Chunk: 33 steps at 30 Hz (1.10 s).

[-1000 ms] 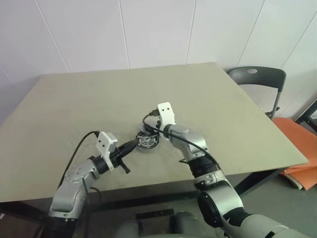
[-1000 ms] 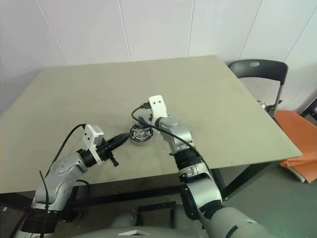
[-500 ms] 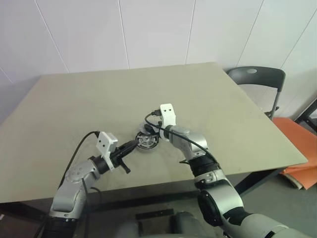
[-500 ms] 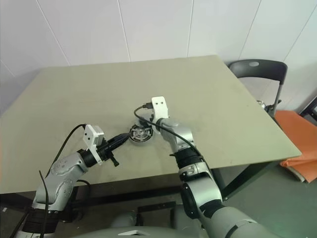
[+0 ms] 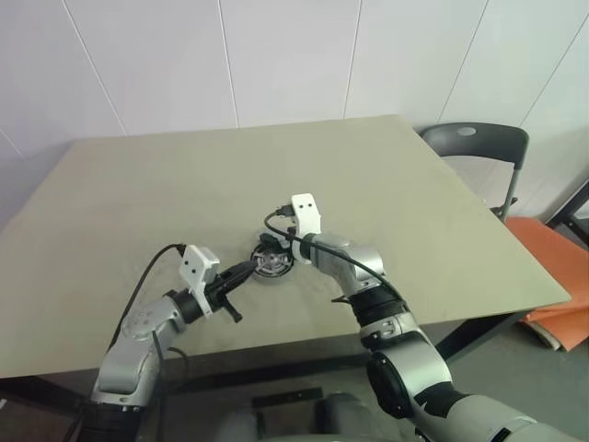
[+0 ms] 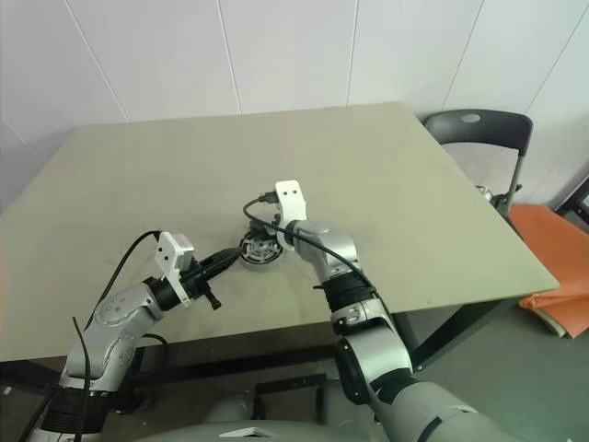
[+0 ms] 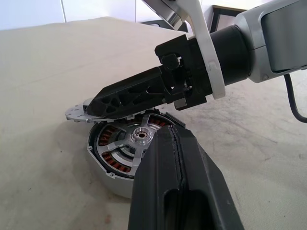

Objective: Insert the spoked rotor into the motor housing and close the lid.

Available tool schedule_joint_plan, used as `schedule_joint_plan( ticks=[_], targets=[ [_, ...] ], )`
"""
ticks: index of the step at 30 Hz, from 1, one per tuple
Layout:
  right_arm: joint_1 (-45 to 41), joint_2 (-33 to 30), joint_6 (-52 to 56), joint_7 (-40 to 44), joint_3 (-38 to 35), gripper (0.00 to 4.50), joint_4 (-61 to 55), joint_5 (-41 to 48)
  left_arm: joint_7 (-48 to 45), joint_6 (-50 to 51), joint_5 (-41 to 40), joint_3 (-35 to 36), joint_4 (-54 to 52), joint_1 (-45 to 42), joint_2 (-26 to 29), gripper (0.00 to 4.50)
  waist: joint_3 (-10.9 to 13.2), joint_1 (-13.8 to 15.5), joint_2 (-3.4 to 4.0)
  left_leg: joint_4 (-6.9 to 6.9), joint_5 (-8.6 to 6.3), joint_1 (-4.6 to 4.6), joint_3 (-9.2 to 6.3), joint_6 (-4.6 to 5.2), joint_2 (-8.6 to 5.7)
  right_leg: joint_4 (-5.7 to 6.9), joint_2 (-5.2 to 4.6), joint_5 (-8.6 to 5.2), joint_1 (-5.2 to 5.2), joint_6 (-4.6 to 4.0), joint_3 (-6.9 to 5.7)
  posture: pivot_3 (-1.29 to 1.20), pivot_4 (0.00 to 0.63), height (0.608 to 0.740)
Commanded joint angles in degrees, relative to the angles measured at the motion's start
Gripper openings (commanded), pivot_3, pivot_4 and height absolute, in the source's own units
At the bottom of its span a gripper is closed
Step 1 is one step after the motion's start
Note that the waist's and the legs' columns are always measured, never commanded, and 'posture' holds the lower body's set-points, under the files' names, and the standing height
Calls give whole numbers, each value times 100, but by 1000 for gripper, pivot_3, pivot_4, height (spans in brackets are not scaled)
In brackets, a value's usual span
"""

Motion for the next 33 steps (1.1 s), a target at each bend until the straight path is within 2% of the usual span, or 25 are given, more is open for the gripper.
schedule_joint_plan(
  ticks=[1,8,13,18,25,31,33],
  targets=[
    [-197,239,-10,7,78,4454,-53,34,21,-96,26,25,-64,-39,5,0,0,-2,0,-1,0,-1,0,0,0,-1,0,0,0,0,0,0,0,740],
    [-190,241,-148,-78,132,4454,-14,-22,56,-88,19,37,-112,-30,4,0,0,0,0,-3,0,-4,-2,0,0,-8,0,0,0,0,-2,0,0,740],
    [-158,240,-100,41,89,3245,-113,98,95,-110,28,57,-113,-54,15,0,0,0,0,-10,0,-8,-3,1,1,-23,0,0,1,0,-4,0,0,740],
    [-197,195,-123,75,65,3244,-56,95,107,-115,21,71,-107,-69,35,0,0,-8,0,-27,1,-5,-2,2,0,-30,3,1,1,0,-4,0,0,740],
    [-212,226,-290,732,-135,3244,-181,495,104,-129,-4,77,-96,-52,11,0,0,-46,0,-32,1,-5,-2,3,0,-34,6,1,1,0,-5,0,0,740],
    [-74,-45,-845,1197,77,3244,-231,338,228,85,-707,503,-309,-152,-268,0,0,-70,-1,-34,2,-6,-1,3,0,-36,6,1,1,1,-5,0,0,740],
    [68,-255,-1033,1682,330,3244,-410,302,167,161,-845,588,-388,-128,-192,0,0,-89,-1,-34,2,-6,-2,3,-1,-36,6,2,2,1,-5,0,0,740]
  ],
)
